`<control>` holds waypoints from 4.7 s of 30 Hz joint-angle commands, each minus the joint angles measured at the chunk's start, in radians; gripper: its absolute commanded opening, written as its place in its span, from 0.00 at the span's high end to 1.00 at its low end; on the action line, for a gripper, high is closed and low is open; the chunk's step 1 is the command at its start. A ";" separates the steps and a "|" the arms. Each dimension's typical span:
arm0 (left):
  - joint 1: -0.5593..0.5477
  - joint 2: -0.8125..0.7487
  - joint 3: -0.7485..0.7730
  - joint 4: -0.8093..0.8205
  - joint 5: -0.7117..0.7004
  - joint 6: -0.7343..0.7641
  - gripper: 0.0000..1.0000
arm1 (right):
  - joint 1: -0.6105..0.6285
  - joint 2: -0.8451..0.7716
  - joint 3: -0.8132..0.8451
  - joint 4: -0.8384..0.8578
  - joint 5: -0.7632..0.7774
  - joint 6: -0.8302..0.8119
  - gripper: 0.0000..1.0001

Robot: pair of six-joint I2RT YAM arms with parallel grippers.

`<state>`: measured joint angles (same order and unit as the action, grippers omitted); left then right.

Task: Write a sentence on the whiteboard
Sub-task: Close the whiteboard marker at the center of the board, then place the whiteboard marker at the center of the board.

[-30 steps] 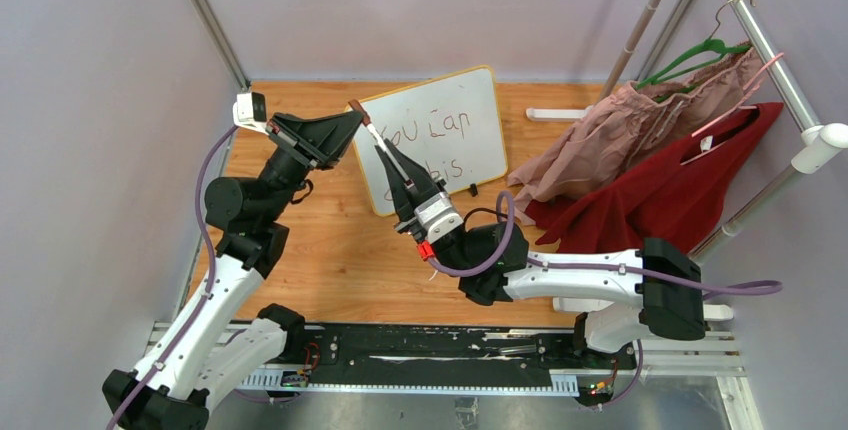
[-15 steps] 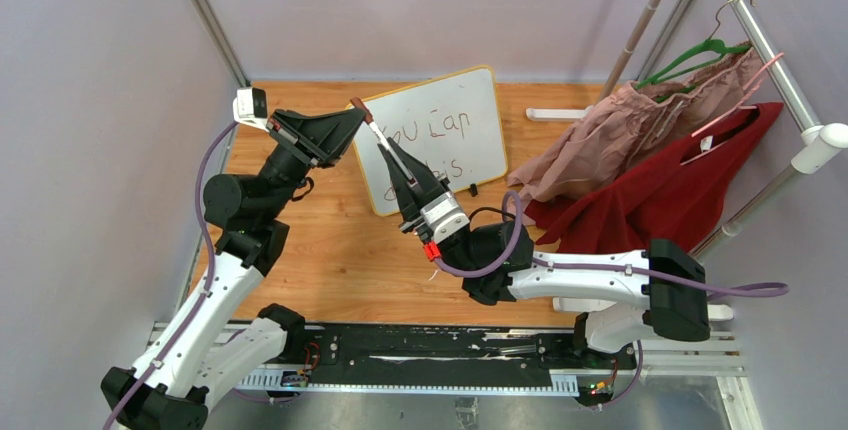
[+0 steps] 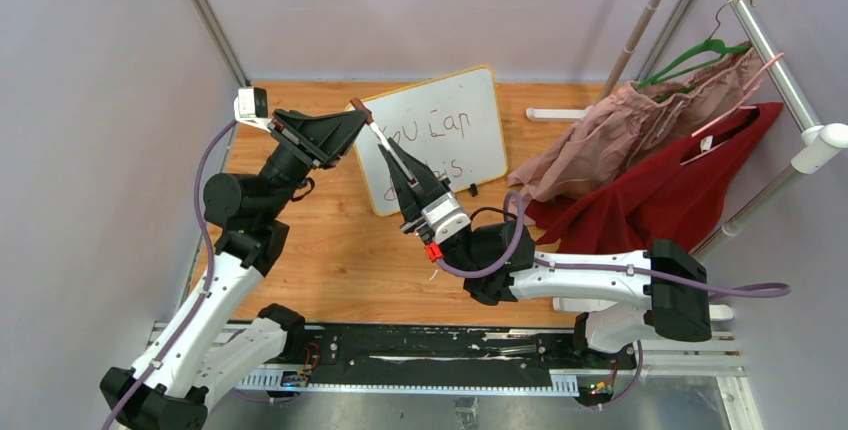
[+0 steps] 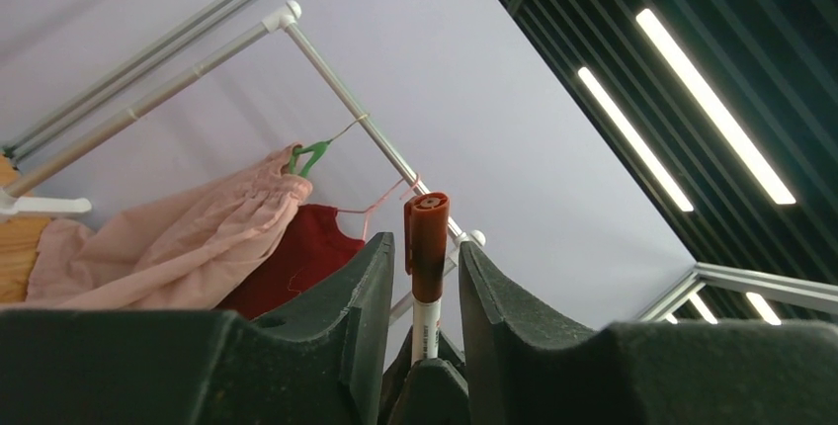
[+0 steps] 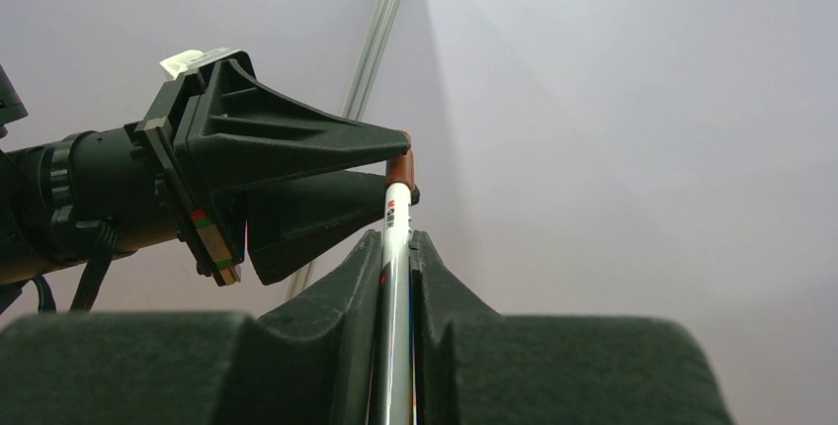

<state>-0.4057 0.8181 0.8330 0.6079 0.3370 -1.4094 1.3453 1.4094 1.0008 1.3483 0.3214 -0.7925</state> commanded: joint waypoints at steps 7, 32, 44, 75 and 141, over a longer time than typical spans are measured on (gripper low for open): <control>-0.010 -0.012 0.052 -0.014 0.001 0.043 0.52 | -0.010 -0.038 -0.012 0.032 -0.009 0.008 1.00; -0.010 0.032 0.106 -0.050 -0.015 0.071 0.54 | 0.000 -0.058 -0.032 0.005 -0.013 0.021 1.00; -0.010 0.026 0.093 -0.050 -0.010 0.072 0.80 | 0.000 -0.051 -0.021 -0.004 -0.006 0.014 1.00; -0.038 -0.013 0.024 -0.054 0.062 0.060 1.00 | -0.001 0.049 0.086 -0.008 0.009 -0.039 1.00; -0.211 -0.055 0.011 -0.171 -0.137 0.238 0.24 | 0.020 -0.065 -0.035 -0.053 0.014 0.038 1.00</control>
<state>-0.6231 0.7734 0.8440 0.3954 0.2047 -1.1736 1.3472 1.3804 0.9752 1.2743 0.3233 -0.7948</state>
